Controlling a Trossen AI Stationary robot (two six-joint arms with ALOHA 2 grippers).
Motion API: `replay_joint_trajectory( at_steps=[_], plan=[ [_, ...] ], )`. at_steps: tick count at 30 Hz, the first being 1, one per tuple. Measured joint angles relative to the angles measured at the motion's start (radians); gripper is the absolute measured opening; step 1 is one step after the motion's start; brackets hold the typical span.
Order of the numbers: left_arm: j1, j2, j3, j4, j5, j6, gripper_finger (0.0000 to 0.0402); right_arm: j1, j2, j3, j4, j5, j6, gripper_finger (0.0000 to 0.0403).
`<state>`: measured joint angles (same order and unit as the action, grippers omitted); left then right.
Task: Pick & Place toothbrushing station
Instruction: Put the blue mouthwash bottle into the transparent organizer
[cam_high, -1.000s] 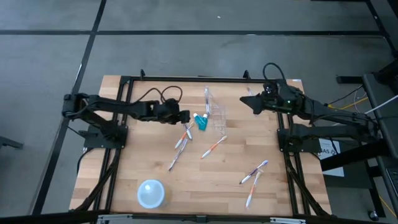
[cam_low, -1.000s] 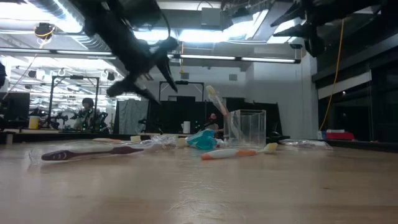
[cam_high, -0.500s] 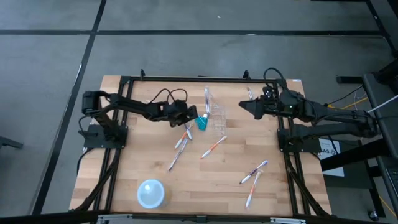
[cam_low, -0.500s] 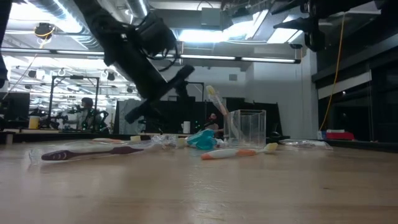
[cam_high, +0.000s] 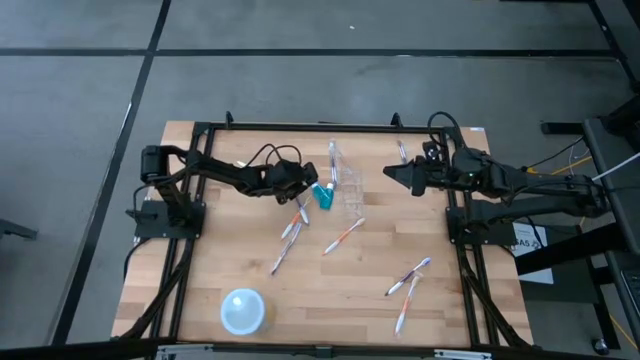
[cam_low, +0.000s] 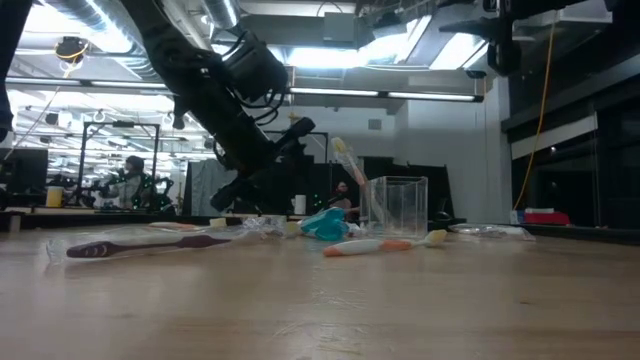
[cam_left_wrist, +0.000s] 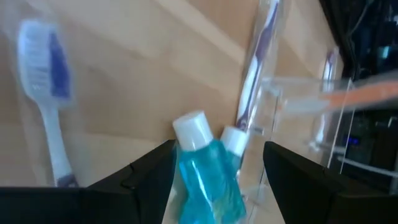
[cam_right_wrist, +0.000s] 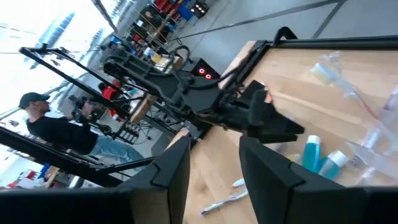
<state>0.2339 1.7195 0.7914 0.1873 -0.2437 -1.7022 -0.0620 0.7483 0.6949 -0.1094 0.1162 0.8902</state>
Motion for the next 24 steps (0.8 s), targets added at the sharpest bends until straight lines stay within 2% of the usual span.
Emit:
replay_joint_trajectory(
  at_steps=[16,24],
  plan=[
    [0.038,0.0,0.0,-0.013,0.067,0.045,0.0237,0.032,0.0,0.0,0.074,0.013,0.015,0.0142],
    [0.038,0.066,0.035,-0.005,0.104,0.047,0.0237,0.055,0.0,0.0,0.086,0.045,0.012,0.0142]
  ],
)
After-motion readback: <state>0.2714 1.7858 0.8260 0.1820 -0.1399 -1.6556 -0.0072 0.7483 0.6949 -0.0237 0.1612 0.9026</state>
